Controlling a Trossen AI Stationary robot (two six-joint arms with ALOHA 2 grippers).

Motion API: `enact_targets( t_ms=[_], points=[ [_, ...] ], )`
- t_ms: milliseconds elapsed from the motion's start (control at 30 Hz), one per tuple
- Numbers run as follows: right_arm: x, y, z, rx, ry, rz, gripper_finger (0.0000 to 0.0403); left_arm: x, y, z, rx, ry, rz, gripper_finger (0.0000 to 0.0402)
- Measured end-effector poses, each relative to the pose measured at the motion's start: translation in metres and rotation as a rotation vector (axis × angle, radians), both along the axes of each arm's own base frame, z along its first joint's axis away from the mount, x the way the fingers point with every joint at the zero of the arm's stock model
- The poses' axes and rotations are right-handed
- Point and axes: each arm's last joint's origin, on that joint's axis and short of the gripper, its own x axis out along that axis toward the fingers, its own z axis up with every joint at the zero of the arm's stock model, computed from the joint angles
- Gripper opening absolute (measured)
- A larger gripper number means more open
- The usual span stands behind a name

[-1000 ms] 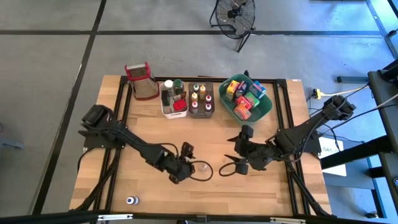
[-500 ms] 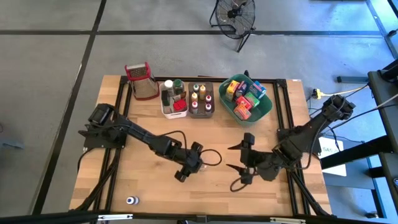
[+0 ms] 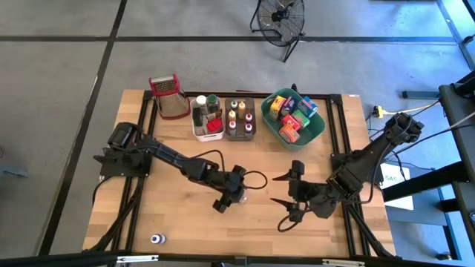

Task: Pick & Place Kitchen Items
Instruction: Put the brown spice can into the left white bin

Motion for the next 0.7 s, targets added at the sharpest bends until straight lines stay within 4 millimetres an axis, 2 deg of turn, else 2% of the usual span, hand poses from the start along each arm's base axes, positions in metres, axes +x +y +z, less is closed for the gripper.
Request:
enact_targets(
  t_ms=[167, 700],
  points=[
    [0.000, 0.000, 0.000, 0.006, 0.000, -0.003, 0.0305, 0.004, -0.001, -0.011, -0.046, 0.024, -0.043, 0.0258],
    [0.000, 0.000, 0.000, 0.012, 0.006, 0.003, 0.0305, 0.006, 0.003, -0.012, -0.068, 0.024, -0.028, 0.0258]
  ],
)
